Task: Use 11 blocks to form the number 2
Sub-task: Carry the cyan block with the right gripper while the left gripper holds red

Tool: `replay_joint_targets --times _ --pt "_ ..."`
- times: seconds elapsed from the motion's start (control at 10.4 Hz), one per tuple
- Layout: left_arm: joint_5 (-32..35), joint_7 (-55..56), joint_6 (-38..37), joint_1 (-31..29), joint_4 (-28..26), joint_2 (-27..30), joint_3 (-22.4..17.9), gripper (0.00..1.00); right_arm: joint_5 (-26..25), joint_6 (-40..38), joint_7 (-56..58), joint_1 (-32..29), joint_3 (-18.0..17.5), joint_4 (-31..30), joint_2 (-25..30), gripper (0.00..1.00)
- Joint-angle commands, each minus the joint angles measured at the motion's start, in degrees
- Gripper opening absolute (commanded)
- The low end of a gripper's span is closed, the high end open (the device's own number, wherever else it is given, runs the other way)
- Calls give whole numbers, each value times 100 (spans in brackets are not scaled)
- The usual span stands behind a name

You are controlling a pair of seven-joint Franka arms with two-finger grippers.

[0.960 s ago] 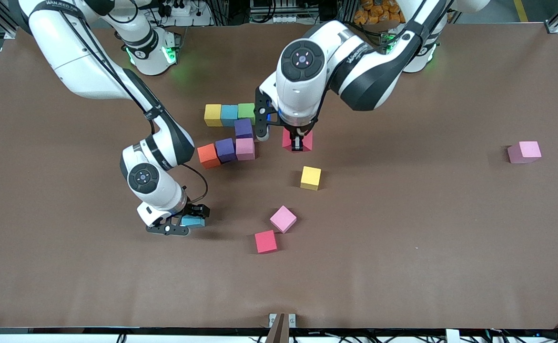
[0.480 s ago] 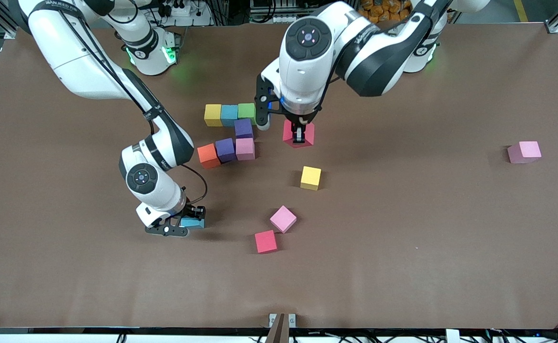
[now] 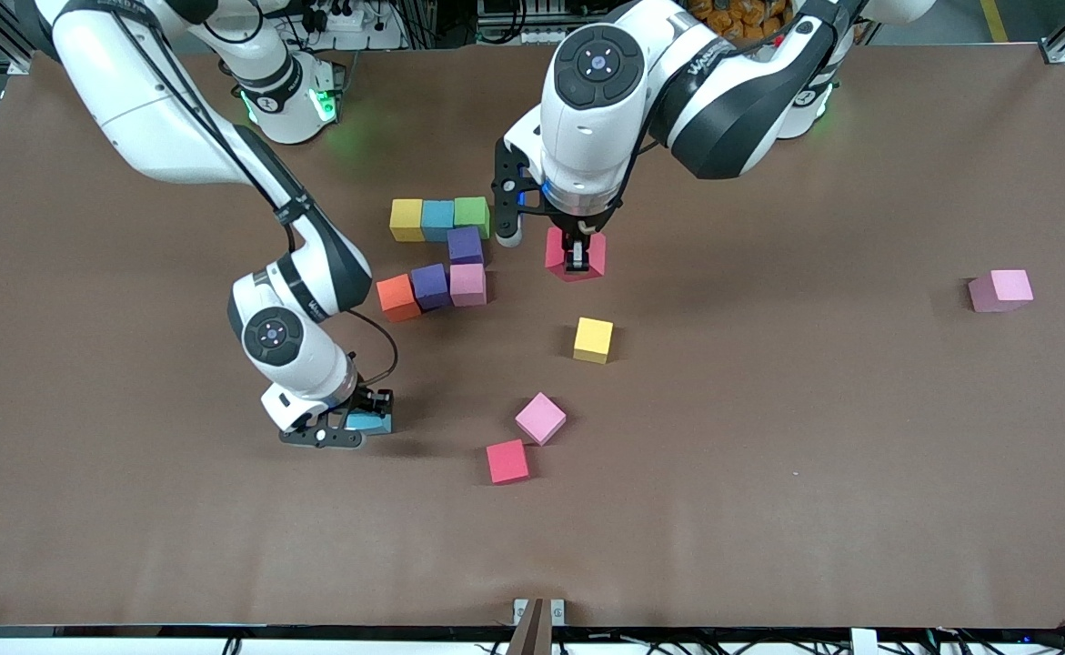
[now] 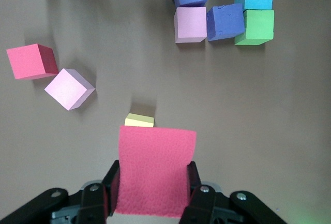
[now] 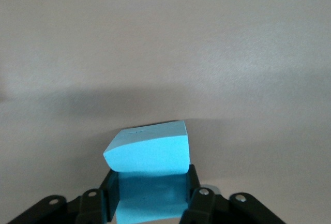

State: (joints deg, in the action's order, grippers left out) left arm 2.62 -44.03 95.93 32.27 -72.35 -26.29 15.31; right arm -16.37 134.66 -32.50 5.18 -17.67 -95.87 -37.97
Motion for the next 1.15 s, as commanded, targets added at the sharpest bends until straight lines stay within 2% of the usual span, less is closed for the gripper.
replay_joint_targets --times 0.0,0.29,0.48,0.67,0.96,1.06 --pt "-130 -123 -65 -11 -87 45 -20 0 55 33 94 158 -17 -895 762 0" --pt "-130 -115 -57 -11 -87 -51 -28 0 55 480 164 212 -26 -1836 1282 0" --pt "-113 -114 -65 68 -87 -43 -20 0 64 639 112 264 -43 -2189 1432 0" --pt "-113 -149 -83 86 -113 -43 -20 0 72 1200 77 256 -43 -2610 1494 0" --pt "-122 -132 -83 156 -113 -43 -20 0 107 1159 -108 256 -131 -2673 1564 0" --pt "-113 -132 -83 156 -122 -43 -20 0 316 1150 -99 256 -140 -2674 1573 0"
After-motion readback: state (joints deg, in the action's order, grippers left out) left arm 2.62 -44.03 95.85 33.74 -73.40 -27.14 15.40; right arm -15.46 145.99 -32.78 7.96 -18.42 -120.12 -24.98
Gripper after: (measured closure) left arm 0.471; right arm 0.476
